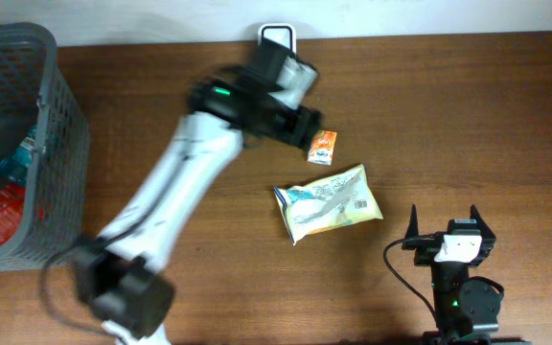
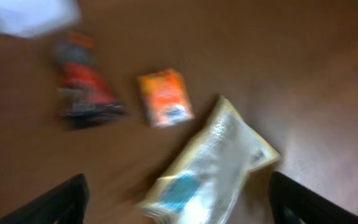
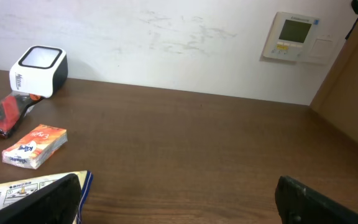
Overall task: Scan the item barcode
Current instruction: 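Carry the white-and-yellow bag forward and release it near the scanner, then reach into the basket and grasp the red snack bag with left gripper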
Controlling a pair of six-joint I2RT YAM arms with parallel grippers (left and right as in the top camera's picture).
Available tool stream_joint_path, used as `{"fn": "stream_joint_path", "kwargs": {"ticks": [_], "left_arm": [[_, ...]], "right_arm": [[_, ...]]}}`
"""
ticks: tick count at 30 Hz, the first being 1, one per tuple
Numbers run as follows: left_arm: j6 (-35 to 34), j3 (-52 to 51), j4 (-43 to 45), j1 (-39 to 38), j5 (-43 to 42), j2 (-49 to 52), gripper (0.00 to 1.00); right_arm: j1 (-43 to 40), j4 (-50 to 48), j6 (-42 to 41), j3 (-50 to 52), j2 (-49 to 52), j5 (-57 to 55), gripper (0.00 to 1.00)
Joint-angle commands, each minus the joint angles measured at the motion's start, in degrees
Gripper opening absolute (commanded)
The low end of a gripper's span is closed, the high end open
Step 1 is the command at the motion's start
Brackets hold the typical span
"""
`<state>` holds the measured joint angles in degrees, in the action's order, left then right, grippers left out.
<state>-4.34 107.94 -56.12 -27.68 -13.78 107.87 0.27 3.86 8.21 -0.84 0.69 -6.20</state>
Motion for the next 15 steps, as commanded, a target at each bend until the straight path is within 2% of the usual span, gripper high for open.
{"fn": "stream_joint_path", "kwargs": {"ticks": [1,5,8,10,15], "left_arm": [[0.0,4.2,-3.4,9.3,8.8,-9.7,0.98],[-0.4,4.2,-5.8,21.1,13.8,-15.1,0.99],[-3.9,4.2,-6.4,32.2,15.3,-17.5,0.99],[-6.8,4.2,-6.4,40.0,15.3,-17.6,0.99],[-7.3,3.8,-6.3,53.4,17.2,-15.0,0.99]], "right_arm": [[0.5,0.2,0.4,0.5,-0.3,-0.5,0.98],[0.5,0.2,0.4,0.5,-0.3,-0.5,0.98],[0.5,0.2,0.4,0.5,-0.3,-0.5,0.98],[0.5,0.2,0.4,0.5,-0.3,-0.5,0.98],[0.5,0.2,0.4,0.5,-0.3,-0.5,0.98]]}}
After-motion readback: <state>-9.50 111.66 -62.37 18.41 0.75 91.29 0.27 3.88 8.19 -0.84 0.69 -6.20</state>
